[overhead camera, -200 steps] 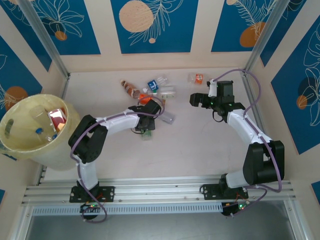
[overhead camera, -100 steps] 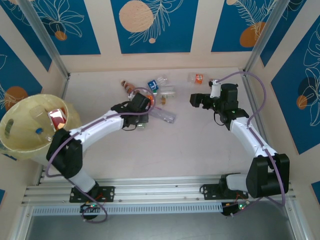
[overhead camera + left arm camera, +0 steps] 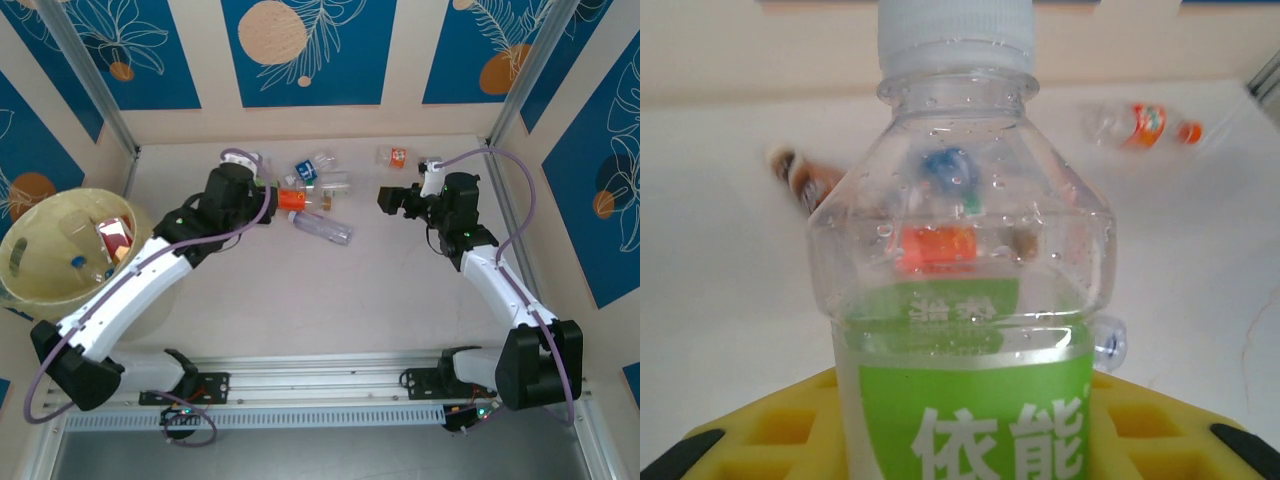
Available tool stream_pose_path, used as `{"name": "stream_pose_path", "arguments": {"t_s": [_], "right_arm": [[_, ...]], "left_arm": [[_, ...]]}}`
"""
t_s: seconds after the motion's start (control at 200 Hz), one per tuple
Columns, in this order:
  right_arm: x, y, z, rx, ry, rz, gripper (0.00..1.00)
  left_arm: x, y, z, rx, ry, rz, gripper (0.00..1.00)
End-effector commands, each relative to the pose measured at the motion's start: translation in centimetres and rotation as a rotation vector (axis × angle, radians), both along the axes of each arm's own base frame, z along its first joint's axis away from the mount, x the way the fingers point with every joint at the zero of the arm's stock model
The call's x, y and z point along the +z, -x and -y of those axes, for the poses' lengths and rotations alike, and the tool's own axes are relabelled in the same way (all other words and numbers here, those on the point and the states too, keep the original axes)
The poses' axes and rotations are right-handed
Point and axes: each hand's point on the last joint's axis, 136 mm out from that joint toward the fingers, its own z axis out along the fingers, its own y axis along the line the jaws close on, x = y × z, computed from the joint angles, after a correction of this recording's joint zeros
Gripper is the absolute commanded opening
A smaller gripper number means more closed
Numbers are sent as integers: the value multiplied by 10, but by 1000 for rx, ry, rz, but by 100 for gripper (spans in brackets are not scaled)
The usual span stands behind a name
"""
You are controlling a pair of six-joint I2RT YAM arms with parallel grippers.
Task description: Put the plastic bottles in the bin
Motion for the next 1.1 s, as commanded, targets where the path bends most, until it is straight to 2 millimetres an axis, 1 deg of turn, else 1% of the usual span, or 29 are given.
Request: {"name": "stream_pose_path", "arguments": {"t_s": [0.0, 0.07, 0.12, 0.16, 0.275, 0.32, 0.365, 0.47, 0.54, 0.63, 0.69, 0.735, 0.77, 0.815, 0.84, 0.9, 0.965, 1.03, 1.095], "right_arm": [[8, 1, -2, -1, -13, 34, 99], [6, 1, -1, -3, -16, 30, 99], [6, 1, -2, -1, -16, 29, 99], [6, 1, -3, 3, -17, 27, 99], [4, -1, -3, 1, -14, 23, 99], [2, -3, -3, 0, -17, 20, 99], [1, -4, -4, 3, -22, 17, 99], [-1, -9, -8, 13, -40, 10, 99], [0, -12, -11, 24, -50, 4, 99], [1, -15, -15, 36, -53, -1, 99], [1, -16, -17, 41, -51, -1, 99], [1, -17, -18, 43, -49, 1, 99], [0, -18, -19, 45, -48, -2, 99], [-1, -19, -20, 47, -46, -4, 99], [-1, -20, -21, 48, -46, -6, 99], [-3, -22, -23, 55, -46, -11, 99], [-5, -24, -24, 62, -44, -17, 99], [-5, -26, -27, 69, -42, -24, 99], [-5, -28, -28, 74, -39, -29, 99]], "left_arm": [[38, 8, -23, 20, -54, 90, 32], [53, 11, -36, 54, -82, 117, 31], [66, 13, -52, 106, -124, 140, 30], [77, 16, -67, 157, -164, 161, 30], [110, 30, -117, 338, -272, 240, 29], [117, 35, -133, 395, -299, 258, 29], [120, 39, -144, 414, -310, 265, 29], [117, 42, -168, 475, -329, 233, 29], [115, 46, -192, 572, -348, 210, 29], [116, 57, -230, 732, -394, 195, 29], [120, 70, -261, 886, -458, 197, 28], [119, 80, -282, 982, -461, 193, 29], [114, 87, -295, 1036, -433, 189, 26], [108, 98, -310, 1113, -389, 192, 15], [104, 103, -317, 1152, -376, 193, 12], [92, 112, -334, 1234, -367, 183, 12], [76, 122, -350, 1306, -352, 126, 12], [57, 129, -361, 1347, -313, 46, 14], [42, 137, -370, 1391, -300, -14, 15]]}}
